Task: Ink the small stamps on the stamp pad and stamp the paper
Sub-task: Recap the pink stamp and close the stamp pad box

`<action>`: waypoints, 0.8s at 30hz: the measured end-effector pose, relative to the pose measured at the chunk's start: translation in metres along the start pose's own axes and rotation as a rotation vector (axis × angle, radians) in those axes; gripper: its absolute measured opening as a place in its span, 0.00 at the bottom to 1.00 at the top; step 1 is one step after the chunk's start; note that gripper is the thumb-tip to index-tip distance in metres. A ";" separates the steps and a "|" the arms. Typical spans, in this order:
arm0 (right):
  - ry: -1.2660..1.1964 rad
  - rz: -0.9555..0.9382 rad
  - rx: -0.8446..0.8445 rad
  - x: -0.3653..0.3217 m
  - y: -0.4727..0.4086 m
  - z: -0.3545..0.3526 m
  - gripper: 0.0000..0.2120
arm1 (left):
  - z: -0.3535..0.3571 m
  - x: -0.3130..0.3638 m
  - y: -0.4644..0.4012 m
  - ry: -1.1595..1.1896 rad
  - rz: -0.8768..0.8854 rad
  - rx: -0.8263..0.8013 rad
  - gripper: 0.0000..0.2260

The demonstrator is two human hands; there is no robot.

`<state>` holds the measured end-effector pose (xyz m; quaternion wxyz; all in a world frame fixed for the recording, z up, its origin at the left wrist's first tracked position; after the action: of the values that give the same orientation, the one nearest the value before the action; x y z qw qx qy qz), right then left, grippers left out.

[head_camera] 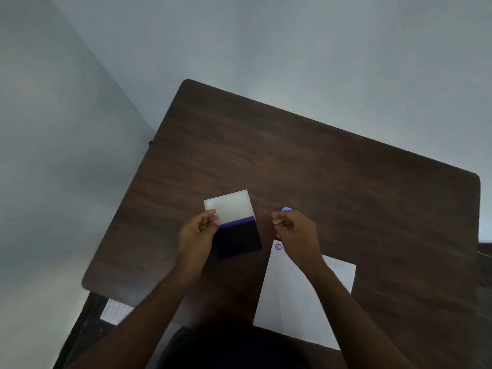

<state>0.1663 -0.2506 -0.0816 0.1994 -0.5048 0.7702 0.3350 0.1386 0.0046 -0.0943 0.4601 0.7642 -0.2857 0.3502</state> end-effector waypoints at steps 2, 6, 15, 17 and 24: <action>0.090 0.013 -0.127 -0.010 -0.005 0.023 0.08 | -0.007 -0.005 -0.002 0.070 -0.059 0.012 0.15; 0.162 0.002 -0.217 -0.031 -0.017 0.051 0.09 | -0.019 -0.010 -0.007 0.139 -0.120 0.091 0.16; 0.075 -0.034 -0.160 -0.058 -0.030 0.056 0.16 | -0.018 -0.009 -0.017 0.184 -0.164 0.086 0.18; 0.024 -0.039 -0.144 -0.059 -0.028 0.050 0.16 | -0.017 -0.009 -0.020 0.186 -0.171 0.067 0.18; -0.201 0.050 -0.104 -0.049 -0.015 0.030 0.18 | -0.030 0.006 -0.011 0.161 -0.094 0.026 0.13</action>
<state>0.1995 -0.2018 -0.0756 0.2407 -0.4589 0.7404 0.4281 0.1428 0.0353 -0.0850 0.4878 0.7519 -0.2071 0.3923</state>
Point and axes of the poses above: each hand's wrist, its own y-axis away from the middle knuckle, its own z-axis out of the palm, x = y × z, the point moved 9 cm from there along -y, towards the middle knuckle, and after that the axes turned 9 degrees about x, right-handed, at the moved point
